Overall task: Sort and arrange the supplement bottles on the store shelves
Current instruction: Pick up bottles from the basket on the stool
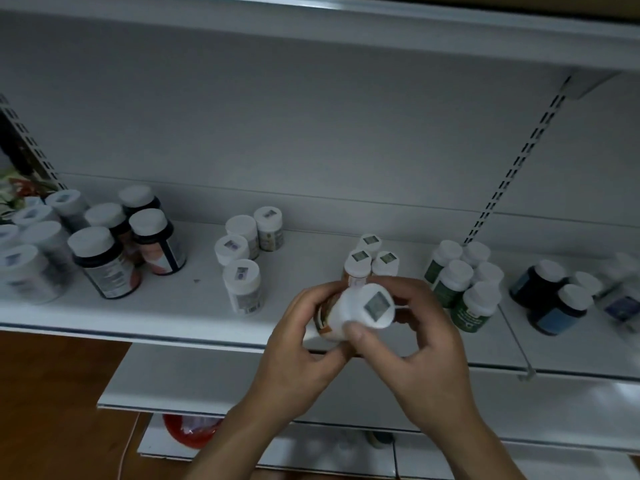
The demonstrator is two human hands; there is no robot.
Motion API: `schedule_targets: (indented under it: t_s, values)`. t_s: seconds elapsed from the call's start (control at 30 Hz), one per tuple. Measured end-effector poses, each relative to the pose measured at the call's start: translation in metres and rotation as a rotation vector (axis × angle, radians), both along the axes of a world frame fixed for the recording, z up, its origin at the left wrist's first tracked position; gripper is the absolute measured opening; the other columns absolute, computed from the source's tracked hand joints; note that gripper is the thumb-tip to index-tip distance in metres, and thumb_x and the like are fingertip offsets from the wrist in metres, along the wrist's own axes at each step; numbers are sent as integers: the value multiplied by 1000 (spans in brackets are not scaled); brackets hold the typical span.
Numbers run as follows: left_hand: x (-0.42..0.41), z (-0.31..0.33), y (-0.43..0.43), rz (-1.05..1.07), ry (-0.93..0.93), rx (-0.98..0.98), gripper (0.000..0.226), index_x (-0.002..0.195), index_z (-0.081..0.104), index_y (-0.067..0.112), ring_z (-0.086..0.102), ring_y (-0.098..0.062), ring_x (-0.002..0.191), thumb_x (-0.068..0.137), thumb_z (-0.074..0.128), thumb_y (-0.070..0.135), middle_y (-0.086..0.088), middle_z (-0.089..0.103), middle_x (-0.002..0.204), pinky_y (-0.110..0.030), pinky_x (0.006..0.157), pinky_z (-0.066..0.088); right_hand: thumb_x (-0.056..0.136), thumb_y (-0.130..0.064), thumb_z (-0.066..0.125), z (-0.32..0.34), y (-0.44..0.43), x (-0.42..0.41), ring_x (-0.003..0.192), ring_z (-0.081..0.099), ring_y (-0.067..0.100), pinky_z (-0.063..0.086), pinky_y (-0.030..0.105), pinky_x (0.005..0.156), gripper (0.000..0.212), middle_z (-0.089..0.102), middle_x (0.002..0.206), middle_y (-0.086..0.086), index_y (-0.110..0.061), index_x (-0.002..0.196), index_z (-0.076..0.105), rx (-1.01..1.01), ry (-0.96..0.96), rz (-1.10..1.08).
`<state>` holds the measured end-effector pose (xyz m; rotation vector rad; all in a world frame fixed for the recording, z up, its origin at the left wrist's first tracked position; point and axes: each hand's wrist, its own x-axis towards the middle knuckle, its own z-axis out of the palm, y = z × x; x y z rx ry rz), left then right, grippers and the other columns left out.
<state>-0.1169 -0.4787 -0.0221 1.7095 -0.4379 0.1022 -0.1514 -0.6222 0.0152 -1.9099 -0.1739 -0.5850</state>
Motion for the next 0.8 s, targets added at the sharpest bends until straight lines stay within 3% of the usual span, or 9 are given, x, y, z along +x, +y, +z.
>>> schedule_targets:
  t_s: [0.1,0.2,0.3,0.37,0.43,0.5,0.6,0.8]
  values:
    - [-3,2,4,47,-13,-57,56,119,54,46,60,-11,115,70,77,35,17,64,120,-42,99,50,68,-34,73,-6,-6,4,96,66,12,54,27,76,37,70,105,-5,-32,104,65,445,245,65]
    - [-5,4,4,54,-2,-136,59,122,54,41,60,-16,118,69,79,31,12,64,122,-47,101,49,66,-33,72,-14,-11,9,89,67,14,51,30,69,39,73,104,2,-22,104,69,700,432,129]
    - [-7,10,4,44,-51,-155,59,124,54,37,59,-17,120,71,79,31,12,63,124,-42,101,48,68,-40,77,-18,-6,9,87,65,19,52,32,70,50,71,109,14,-13,109,71,916,529,229]
    - [-9,16,2,13,-81,-153,57,124,55,37,57,-19,121,73,78,28,10,63,125,-35,102,46,83,-33,61,-17,-1,6,81,66,18,54,29,67,32,71,102,14,-11,101,76,1029,569,305]
    - [-12,20,0,-23,-125,-133,57,125,56,36,56,-22,122,74,78,24,7,61,126,-30,101,45,87,-22,51,-15,3,2,74,66,18,55,28,62,31,70,95,16,-8,94,78,1158,599,367]
    - [-14,22,-1,-41,-183,-92,59,126,55,36,55,-24,123,74,77,20,8,58,128,-30,101,45,85,-22,60,-14,4,-2,77,66,20,55,28,62,28,69,103,19,-5,100,76,1222,610,423]
    - [-18,25,-2,-55,-258,-44,57,125,54,37,54,-22,123,75,76,22,11,57,128,-28,99,45,63,-33,84,-16,3,-4,84,66,21,54,28,65,51,67,110,18,-7,106,74,1219,610,467]
    - [-24,26,-3,-59,-264,-44,57,126,55,36,55,-22,121,75,76,21,11,57,126,-25,98,44,71,-32,77,-12,4,-12,84,65,18,53,26,65,36,68,107,15,-10,100,76,1187,594,437]
